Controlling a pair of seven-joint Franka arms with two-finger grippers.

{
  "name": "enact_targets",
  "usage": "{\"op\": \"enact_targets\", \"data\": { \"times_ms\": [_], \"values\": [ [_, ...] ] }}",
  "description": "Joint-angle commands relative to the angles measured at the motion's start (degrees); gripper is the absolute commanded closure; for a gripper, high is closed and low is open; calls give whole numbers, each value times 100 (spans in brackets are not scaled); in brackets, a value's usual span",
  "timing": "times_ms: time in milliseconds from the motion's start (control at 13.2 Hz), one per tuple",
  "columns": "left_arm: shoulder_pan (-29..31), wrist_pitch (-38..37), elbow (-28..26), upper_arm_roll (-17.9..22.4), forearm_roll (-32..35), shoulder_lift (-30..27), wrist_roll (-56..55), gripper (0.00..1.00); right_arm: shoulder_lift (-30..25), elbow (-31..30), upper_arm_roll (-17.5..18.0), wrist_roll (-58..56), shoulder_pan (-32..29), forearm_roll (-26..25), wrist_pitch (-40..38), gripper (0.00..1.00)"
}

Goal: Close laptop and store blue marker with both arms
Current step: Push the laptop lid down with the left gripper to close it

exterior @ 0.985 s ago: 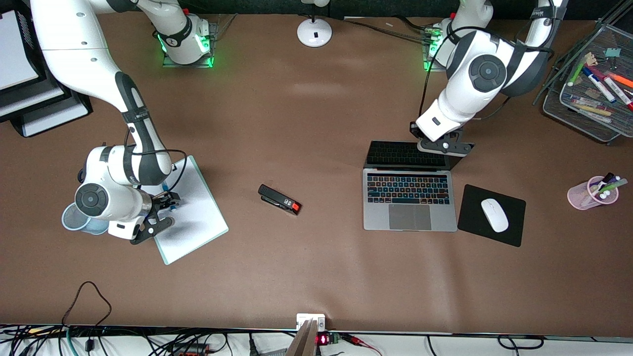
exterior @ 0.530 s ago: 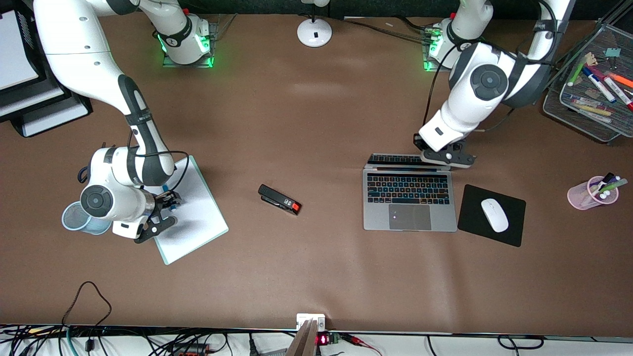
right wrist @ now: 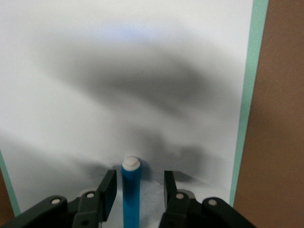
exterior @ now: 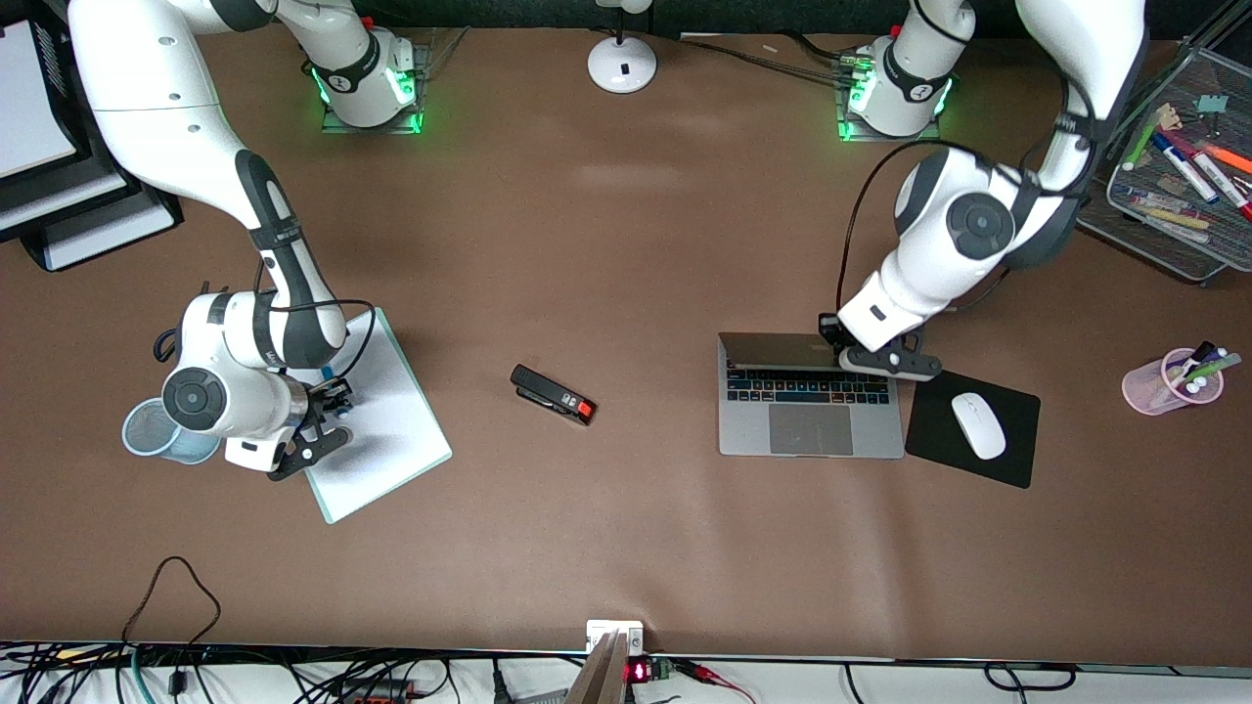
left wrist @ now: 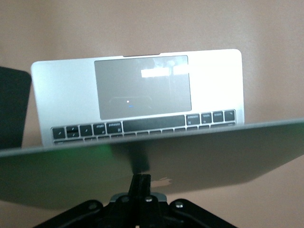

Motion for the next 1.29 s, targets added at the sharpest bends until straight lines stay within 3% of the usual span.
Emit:
{"op": "enact_targets", "data": {
  "times_ms": [0,152,379,833,1212],
  "values": [
    [119,280,282,-27,241,475,118,99,-38,-46,20,-1,2,-68,-5,53],
    [111,658,282,-19,250,695,162,99,-29,-46,20,-1,-7,-68,-5,53],
    [102,1072,282,-10,250,976,197,99,-20,-46,20,-1,2,-60,12,62],
    [76,1819,370,60,259,1583,215,99,15,-37,20,-9,20,-60,21,69],
    [67,2303,379,175,259,1926,488,99,15,-37,20,8,11,-7,4,84]
  ]
}}
